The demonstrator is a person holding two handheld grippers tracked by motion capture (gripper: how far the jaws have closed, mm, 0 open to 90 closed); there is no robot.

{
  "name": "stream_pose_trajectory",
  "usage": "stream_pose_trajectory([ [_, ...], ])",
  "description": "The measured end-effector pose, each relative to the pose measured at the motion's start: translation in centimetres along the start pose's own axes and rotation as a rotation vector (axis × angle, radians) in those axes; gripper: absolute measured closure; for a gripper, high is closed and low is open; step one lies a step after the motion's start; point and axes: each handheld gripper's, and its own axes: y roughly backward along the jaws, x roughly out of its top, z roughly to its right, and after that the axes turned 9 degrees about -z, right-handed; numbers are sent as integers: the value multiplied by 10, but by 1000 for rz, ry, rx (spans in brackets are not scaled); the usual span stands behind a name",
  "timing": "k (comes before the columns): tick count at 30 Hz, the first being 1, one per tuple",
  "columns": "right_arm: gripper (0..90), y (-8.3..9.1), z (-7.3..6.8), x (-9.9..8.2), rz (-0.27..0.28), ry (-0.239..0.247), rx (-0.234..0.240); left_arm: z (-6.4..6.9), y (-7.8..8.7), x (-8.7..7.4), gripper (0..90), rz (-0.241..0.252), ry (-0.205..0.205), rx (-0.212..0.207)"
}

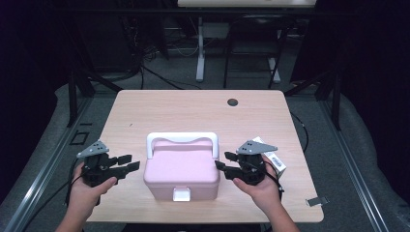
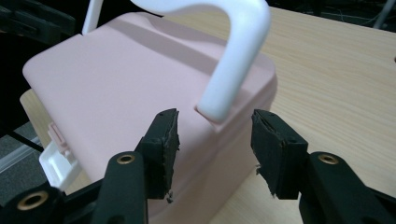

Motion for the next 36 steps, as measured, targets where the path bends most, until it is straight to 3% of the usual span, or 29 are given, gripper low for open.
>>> stream_pose_trajectory([
  [3, 492, -7, 0, 7, -5, 7, 7, 3, -8, 10, 508, -6, -18, -16],
  [4, 484, -9, 0, 8, -7, 3, 8, 4, -9, 12, 516, -4, -26, -5],
  [8, 479, -14, 2, 12, -8, -22, 18, 2, -10, 17, 518, 11, -13, -14],
  [22, 528, -22, 2, 19, 0, 11, -2, 10, -24, 34, 548, 0, -48, -63],
  [26, 572, -21, 2, 19, 4, 12, -10, 12, -26, 35, 573, 13, -55, -56],
  [30, 652, -19, 0, 18, 12, 29, -21, 13, -24, 31, 655, 37, -76, -39],
  [36, 704, -18, -2, 15, 25, 29, -31, 16, -23, 26, 718, 69, -59, -27],
])
